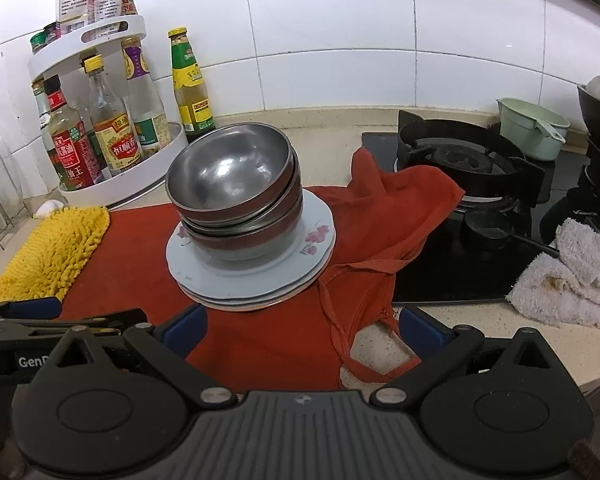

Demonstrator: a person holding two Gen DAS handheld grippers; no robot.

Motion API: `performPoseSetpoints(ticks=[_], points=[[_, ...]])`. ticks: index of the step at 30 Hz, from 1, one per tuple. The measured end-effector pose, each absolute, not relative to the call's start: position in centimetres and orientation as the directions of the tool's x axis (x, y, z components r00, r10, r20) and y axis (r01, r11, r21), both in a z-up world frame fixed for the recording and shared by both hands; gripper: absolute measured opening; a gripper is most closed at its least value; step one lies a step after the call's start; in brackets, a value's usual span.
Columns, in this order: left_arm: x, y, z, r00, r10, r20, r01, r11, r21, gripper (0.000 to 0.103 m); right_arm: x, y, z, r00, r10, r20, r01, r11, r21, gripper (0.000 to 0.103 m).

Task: Organize plates and bowls

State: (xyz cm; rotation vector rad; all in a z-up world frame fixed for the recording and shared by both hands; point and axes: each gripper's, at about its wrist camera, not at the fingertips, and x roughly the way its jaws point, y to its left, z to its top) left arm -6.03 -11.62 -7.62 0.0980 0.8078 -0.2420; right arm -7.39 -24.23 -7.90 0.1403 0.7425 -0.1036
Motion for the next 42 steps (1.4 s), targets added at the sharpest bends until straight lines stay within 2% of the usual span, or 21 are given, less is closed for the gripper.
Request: performPoseSetpoints(ticks=[42], points=[[-6.2, -12.2, -7.9, 0.641, -0.186, -0.745, 0.254, 0.967, -0.023, 0.102, -7.5, -25.2, -8.4, 0.715, -0.068, -0.695, 0.178, 0.98, 0.088, 0.099]])
